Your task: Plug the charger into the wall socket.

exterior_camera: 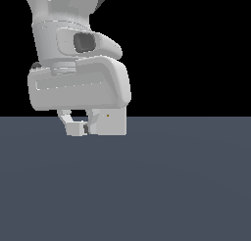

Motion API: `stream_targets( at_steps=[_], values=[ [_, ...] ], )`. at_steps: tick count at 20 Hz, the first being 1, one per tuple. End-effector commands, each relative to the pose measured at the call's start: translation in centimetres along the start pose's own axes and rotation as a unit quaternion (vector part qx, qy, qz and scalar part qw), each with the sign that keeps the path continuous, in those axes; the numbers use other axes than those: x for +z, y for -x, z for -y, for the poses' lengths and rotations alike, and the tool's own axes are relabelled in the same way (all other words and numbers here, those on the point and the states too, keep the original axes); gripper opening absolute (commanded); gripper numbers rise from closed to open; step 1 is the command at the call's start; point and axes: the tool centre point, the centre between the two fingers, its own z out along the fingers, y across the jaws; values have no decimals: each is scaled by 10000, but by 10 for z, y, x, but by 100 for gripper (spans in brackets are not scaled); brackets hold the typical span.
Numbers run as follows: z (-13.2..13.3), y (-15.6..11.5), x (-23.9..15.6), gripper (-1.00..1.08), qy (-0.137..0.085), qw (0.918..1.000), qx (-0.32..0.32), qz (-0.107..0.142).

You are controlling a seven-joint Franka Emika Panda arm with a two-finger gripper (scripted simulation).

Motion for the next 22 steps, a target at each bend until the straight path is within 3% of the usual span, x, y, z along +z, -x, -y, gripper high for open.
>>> stream_targets(
  at_steps=[1, 11, 22],
  values=[
    [-4, -6, -4, -100, -48, 9998, -211, -1],
    [-12, -24, -15, -100, -175, 9970, -748, 12],
    [-13, -29, -17, -100, -208, 9958, -892, 20]
  ],
)
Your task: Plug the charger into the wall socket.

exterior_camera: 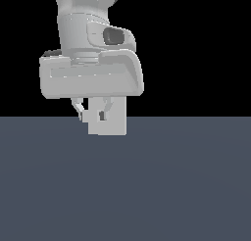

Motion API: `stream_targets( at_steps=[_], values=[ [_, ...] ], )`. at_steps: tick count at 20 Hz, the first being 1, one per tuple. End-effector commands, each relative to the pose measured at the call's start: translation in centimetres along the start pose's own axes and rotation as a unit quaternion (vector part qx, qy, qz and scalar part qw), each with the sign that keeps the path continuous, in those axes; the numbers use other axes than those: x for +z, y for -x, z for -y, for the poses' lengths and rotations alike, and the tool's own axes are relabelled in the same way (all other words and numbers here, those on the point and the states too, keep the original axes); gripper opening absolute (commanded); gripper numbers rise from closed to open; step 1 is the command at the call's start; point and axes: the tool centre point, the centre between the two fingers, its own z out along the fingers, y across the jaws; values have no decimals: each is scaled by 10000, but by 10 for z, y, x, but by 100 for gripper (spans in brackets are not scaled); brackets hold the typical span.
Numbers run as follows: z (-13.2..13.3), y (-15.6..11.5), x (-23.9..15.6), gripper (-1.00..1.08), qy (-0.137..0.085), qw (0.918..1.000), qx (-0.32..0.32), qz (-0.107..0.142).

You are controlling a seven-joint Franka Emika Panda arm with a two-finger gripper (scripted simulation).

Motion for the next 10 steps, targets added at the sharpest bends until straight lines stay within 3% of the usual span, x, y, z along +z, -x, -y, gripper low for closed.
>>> stream_targets(
  at_steps=[1, 10],
  values=[
    [0, 0, 0, -100, -2, 10000, -6, 0],
    [0, -13, 3, -100, -4, 10000, -3, 2]
  ],
)
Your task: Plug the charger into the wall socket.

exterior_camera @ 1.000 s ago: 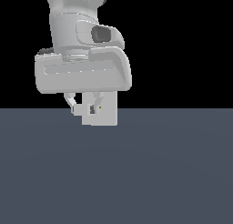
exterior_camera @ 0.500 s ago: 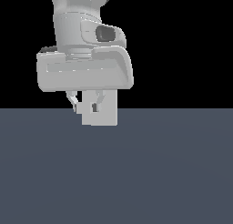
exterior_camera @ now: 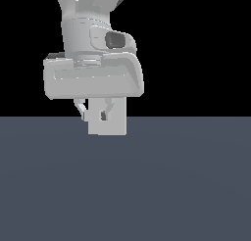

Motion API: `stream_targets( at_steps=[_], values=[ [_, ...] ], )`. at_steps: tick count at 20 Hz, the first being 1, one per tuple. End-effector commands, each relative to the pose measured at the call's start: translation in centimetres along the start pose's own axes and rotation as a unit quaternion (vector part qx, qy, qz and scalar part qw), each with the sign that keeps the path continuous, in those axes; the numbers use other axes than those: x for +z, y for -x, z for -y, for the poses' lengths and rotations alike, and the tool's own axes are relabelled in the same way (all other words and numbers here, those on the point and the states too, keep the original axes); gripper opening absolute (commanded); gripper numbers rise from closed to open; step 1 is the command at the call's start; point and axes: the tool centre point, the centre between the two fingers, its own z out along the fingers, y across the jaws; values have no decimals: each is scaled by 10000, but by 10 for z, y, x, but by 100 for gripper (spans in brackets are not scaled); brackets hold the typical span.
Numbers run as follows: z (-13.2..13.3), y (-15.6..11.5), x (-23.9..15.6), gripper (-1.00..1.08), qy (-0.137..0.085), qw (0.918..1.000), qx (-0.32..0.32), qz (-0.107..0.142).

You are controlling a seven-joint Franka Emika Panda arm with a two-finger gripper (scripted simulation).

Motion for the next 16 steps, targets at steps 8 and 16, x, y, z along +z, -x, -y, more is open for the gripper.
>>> stream_targets(
  at_steps=[8, 16],
  values=[
    [0, -33, 7, -100, -1, 10000, 1, -2],
    [0, -40, 9, -100, 2, 10000, -2, -3]
  ],
)
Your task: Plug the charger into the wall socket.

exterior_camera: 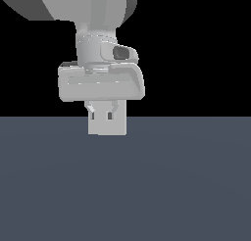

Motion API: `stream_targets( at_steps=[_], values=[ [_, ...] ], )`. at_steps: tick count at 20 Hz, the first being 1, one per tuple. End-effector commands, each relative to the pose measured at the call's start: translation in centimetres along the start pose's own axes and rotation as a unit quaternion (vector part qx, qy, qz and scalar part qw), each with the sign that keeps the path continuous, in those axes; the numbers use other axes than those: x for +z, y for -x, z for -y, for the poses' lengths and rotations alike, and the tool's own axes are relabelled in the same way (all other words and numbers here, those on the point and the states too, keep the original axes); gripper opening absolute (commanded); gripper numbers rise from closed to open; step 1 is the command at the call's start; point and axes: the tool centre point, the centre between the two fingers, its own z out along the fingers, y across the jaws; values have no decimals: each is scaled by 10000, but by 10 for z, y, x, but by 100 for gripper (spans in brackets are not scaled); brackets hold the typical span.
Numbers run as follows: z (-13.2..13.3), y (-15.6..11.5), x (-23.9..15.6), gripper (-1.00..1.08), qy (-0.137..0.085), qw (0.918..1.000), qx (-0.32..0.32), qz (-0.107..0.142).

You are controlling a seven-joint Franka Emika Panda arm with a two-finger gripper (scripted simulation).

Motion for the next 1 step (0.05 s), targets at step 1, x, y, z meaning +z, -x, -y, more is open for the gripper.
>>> stream_targets(
  at_steps=[1],
  values=[
    [0, 0, 0, -100, 1, 10000, -2, -3]
  ],
)
